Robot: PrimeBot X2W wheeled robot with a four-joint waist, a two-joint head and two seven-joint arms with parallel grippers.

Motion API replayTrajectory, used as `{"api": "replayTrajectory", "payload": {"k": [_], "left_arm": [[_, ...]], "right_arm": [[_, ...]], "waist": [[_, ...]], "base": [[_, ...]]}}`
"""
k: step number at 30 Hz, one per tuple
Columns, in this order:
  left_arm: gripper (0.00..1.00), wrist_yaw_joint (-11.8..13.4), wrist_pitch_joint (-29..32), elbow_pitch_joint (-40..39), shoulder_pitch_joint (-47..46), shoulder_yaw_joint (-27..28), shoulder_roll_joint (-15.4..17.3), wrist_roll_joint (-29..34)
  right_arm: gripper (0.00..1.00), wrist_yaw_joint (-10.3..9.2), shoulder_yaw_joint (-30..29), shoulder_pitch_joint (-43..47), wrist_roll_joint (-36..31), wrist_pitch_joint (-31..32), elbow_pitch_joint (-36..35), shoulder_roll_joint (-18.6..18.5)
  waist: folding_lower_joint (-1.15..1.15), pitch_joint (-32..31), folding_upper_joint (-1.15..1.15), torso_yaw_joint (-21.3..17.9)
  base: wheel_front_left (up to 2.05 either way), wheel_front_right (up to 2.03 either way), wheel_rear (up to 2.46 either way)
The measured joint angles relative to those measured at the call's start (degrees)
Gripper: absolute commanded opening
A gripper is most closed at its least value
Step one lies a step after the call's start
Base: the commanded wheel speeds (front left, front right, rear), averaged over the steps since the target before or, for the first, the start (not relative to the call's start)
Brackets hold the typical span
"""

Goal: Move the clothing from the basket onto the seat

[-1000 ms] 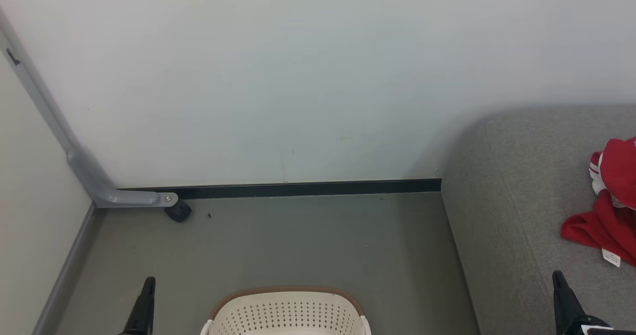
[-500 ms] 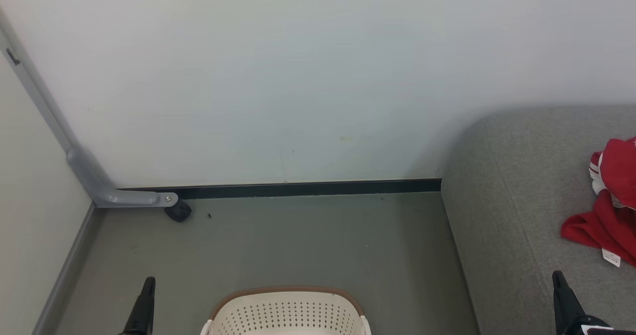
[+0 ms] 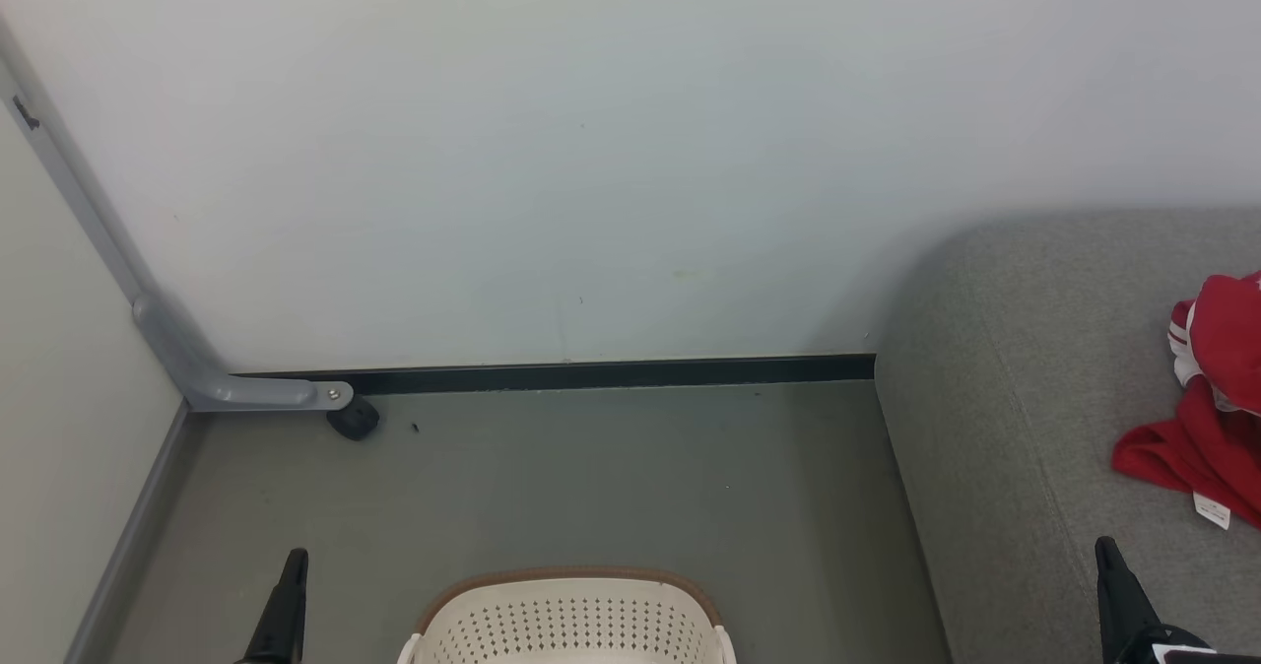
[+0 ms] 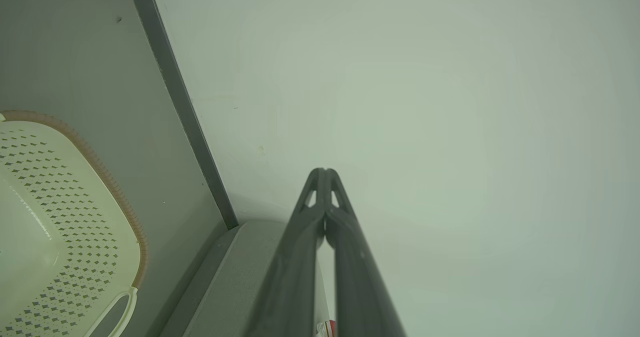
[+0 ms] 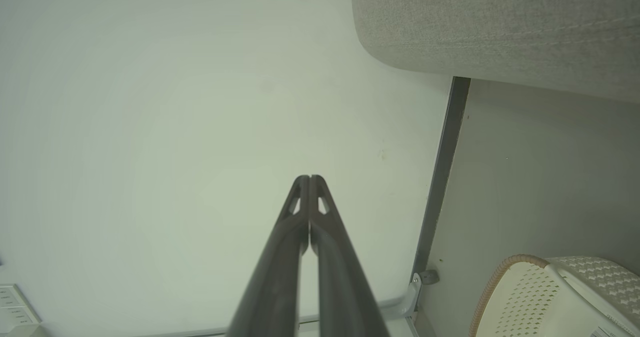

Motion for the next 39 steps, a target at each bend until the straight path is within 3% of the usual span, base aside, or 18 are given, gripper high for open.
{"api": "replayTrajectory", "payload": {"k": [39], "left_arm": [[0.00,0.00,0.00,-0.13,0.00,0.00,-0.01,0.00]], "right_arm": [[0.00,0.00,0.00,-0.01,0.00,0.00,-0.01,0.01]], "waist": [[0.00,0.00,0.00,0.00]], "base": [[0.00,0.00,0.00]]}}
